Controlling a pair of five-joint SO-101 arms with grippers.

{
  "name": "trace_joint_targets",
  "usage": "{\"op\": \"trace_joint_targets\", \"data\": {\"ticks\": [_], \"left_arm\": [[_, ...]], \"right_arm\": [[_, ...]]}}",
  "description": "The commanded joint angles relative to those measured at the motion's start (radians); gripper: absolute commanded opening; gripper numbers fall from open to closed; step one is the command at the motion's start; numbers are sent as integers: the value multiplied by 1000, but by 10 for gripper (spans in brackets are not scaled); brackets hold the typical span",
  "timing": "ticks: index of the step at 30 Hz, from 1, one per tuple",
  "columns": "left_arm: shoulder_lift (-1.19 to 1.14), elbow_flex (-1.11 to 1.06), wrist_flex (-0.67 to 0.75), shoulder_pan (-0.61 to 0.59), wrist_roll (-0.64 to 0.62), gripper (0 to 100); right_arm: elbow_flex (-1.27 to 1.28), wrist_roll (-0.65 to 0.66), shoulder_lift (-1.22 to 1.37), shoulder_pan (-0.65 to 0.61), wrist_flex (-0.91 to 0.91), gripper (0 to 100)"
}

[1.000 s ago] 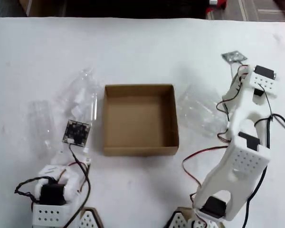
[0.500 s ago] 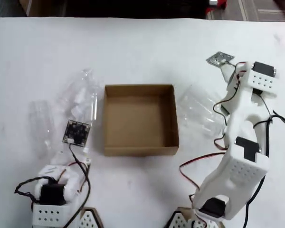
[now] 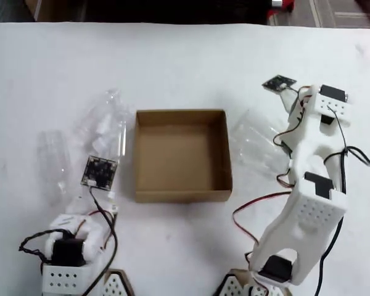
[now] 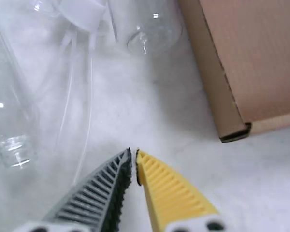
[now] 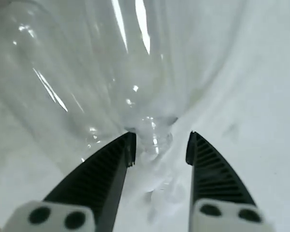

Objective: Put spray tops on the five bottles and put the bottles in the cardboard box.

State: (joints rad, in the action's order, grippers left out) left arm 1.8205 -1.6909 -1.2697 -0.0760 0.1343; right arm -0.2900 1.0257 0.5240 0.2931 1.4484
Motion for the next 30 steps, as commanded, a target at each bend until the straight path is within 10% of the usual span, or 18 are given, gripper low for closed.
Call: {"op": "trace_joint_targets", "data": {"ticks": [1,30], "left_arm": [[7,-2,21,-4,-9,24],[7,-2,20,-4,-6,24]], "right_arm": [[-11,0,2,-19,-12,156],[-5,-9,-275,1,44,15]]}}
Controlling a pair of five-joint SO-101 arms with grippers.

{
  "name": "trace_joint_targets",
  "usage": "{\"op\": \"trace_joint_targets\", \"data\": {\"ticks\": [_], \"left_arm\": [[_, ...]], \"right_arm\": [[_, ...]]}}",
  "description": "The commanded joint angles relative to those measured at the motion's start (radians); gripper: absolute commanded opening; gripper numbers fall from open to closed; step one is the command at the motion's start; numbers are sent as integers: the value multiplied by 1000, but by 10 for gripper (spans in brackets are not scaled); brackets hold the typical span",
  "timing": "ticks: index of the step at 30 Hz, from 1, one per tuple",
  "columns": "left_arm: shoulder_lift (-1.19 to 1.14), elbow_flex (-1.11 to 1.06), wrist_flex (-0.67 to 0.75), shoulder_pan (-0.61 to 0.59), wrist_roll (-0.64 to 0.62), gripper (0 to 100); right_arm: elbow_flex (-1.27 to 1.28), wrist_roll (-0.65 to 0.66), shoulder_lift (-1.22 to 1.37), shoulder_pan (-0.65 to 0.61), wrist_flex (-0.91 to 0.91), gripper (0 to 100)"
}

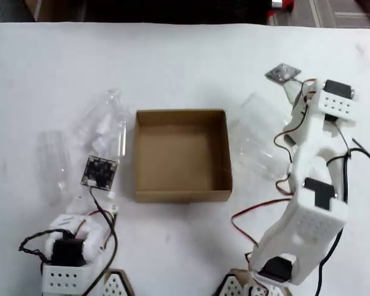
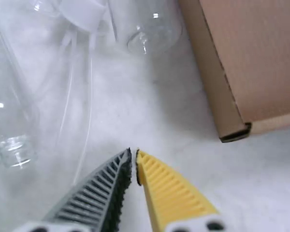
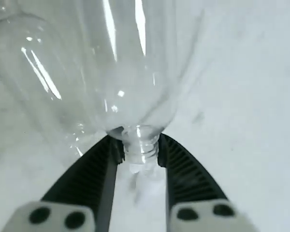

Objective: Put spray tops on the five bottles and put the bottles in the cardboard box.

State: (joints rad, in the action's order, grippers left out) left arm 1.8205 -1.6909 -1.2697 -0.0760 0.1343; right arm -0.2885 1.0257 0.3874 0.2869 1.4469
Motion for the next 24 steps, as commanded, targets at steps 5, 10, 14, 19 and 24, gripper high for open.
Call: {"op": "trace_joint_targets", "data": {"ticks": [5,10,14,19,24], "left_arm": [[7,-2,20,-4,-5,24],[7,-2,21,1,-8,24],[7,-2,23,2,-11,24],[7,28,29,-4,-2,23],[7,276,37,-5,-2,23]], "right_arm": [[-6,-9,-232,35,124,15],[-6,-9,-344,45,232,15],[-5,-9,-458,48,271,16],[-5,-9,-584,54,272,16],[58,-9,-682,1,272,16]]}}
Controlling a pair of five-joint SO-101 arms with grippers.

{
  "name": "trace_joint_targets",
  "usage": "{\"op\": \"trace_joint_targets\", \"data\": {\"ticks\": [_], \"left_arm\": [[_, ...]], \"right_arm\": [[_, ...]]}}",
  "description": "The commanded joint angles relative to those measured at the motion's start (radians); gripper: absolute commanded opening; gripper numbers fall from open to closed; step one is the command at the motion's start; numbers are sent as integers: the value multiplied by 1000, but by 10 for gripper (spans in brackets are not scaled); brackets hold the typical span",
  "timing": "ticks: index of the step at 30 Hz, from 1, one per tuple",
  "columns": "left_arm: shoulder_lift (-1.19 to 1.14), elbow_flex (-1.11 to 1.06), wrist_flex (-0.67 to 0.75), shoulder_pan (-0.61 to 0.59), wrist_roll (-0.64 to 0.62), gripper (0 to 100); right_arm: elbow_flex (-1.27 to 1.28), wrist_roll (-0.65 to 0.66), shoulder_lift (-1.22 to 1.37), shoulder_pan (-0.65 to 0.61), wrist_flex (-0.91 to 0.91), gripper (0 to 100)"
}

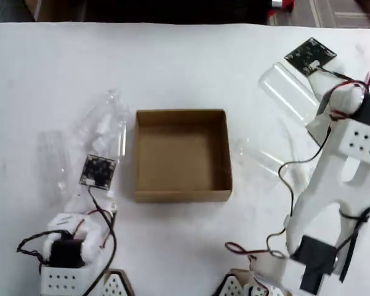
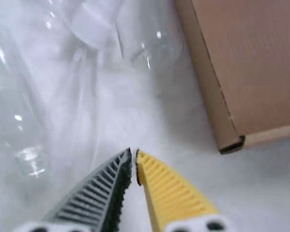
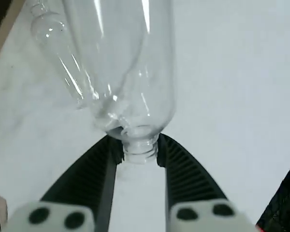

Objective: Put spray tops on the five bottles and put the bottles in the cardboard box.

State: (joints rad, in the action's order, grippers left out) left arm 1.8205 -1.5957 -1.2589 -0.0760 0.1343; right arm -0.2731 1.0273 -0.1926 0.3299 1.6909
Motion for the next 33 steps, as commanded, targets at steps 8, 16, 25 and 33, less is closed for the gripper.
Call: {"op": "trace_joint_targets", "data": {"ticks": [8,16,25,33], "left_arm": [[7,486,35,2,-2,24],[7,517,81,151,120,23],[7,671,81,321,127,23],[7,672,12,321,123,129]], "right_arm": [[316,-12,-355,-277,28,16],[503,-28,-599,-602,27,16],[606,-181,-607,-680,-79,16],[603,-186,-607,-682,-82,16]]}}
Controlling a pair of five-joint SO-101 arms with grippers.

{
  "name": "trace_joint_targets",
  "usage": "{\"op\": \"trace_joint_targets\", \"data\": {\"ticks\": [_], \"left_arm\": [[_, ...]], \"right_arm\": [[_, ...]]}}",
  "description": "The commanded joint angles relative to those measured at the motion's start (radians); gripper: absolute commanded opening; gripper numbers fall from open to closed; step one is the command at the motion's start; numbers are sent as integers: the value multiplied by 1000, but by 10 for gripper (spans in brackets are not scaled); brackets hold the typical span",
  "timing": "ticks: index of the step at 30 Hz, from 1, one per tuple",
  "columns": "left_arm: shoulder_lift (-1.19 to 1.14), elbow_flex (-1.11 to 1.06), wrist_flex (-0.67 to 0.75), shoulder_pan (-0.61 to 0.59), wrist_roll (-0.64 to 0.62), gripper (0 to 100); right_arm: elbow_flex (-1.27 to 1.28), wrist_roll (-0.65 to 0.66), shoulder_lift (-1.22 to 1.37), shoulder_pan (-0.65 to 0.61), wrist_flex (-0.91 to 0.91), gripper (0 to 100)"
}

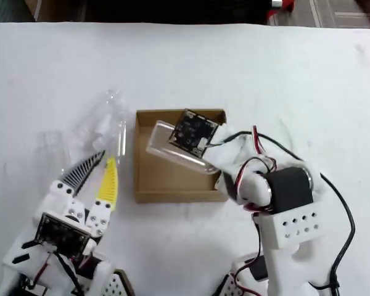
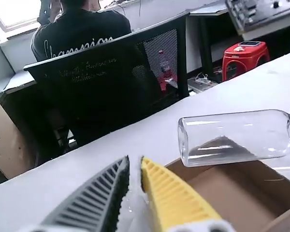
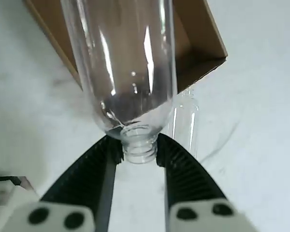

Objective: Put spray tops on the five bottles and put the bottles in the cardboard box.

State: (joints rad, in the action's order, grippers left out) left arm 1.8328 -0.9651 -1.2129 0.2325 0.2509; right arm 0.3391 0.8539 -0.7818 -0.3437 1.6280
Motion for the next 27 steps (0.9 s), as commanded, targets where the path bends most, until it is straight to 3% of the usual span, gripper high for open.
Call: {"op": "trace_joint_targets", "data": {"ticks": [1,9,17,21,27], "left_arm": [[-5,41,-48,13,6,135],[-5,46,-48,15,6,136],[-7,35,9,27,3,136],[-7,-52,17,61,3,135],[-5,-199,84,16,3,135]], "right_arm": [[-11,-12,-21,-8,-19,16],[-3,-14,-16,-56,-28,16],[-5,-83,-24,-231,21,16],[-14,-84,-31,-329,76,16],[-12,-84,-125,-341,88,16]]}}
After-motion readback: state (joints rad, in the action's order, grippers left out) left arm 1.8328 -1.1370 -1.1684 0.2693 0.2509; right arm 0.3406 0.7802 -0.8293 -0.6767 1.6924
